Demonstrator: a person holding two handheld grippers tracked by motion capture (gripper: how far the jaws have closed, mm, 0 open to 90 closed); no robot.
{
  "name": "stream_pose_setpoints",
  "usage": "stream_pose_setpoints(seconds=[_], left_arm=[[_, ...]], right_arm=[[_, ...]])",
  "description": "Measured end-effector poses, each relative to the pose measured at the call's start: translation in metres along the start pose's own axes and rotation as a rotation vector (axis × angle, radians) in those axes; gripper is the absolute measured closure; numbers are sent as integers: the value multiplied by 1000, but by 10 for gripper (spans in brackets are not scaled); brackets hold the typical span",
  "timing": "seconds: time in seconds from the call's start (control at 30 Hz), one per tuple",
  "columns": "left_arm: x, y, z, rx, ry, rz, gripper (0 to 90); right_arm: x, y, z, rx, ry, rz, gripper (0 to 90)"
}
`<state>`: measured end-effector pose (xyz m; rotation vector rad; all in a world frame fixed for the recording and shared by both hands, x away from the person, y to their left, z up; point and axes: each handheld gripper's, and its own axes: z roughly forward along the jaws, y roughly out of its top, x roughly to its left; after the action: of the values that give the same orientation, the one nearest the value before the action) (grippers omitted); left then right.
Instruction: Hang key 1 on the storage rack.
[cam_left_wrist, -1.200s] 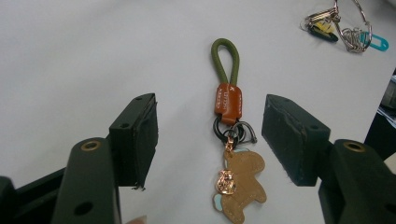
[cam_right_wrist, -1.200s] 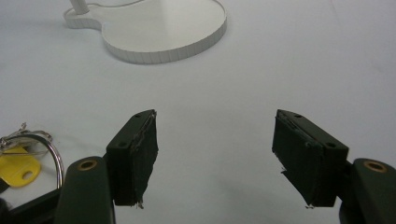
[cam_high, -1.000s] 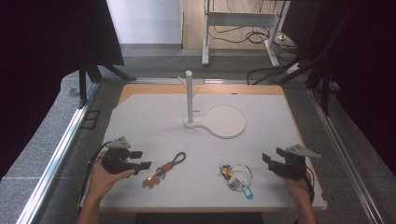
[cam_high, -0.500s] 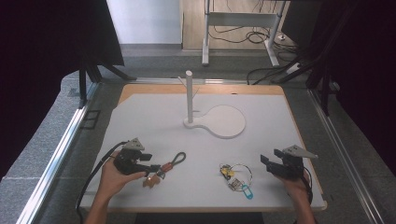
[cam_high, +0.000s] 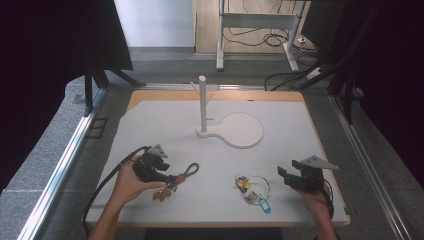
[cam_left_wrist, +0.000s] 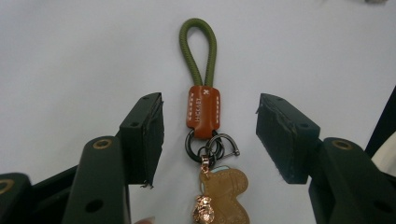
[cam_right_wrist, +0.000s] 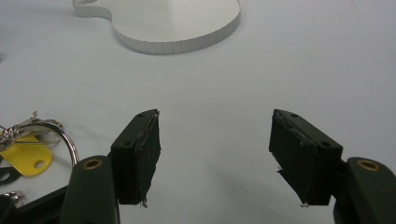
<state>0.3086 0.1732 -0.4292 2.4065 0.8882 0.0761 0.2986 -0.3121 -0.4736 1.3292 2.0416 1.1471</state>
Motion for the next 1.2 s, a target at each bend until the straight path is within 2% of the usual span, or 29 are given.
stream_pose_setpoints(seconds=[0.03,0.27,0.4,0.53,0.63,0.87,1.2], left_arm=[[-1,4,2,12,-3,14,428],[1,9,6,42,-15,26,427],[-3,15,14,94,-26,50,428],[-3,20,23,122,-21,58,432],[-2,22,32,157,-1,62,441],[0,24,44,232,25,68,523],[-4,26,53,273,32,97,572]], right_arm=[[-1,0,-1,2,-6,3,342],[-2,0,-3,0,-7,6,347],[-2,0,-5,1,-9,8,347],[-1,-1,-5,1,-10,3,348],[-1,-1,-5,6,-9,3,348],[0,-2,-4,15,-14,-3,348],[1,-3,-3,25,-20,-11,345]])
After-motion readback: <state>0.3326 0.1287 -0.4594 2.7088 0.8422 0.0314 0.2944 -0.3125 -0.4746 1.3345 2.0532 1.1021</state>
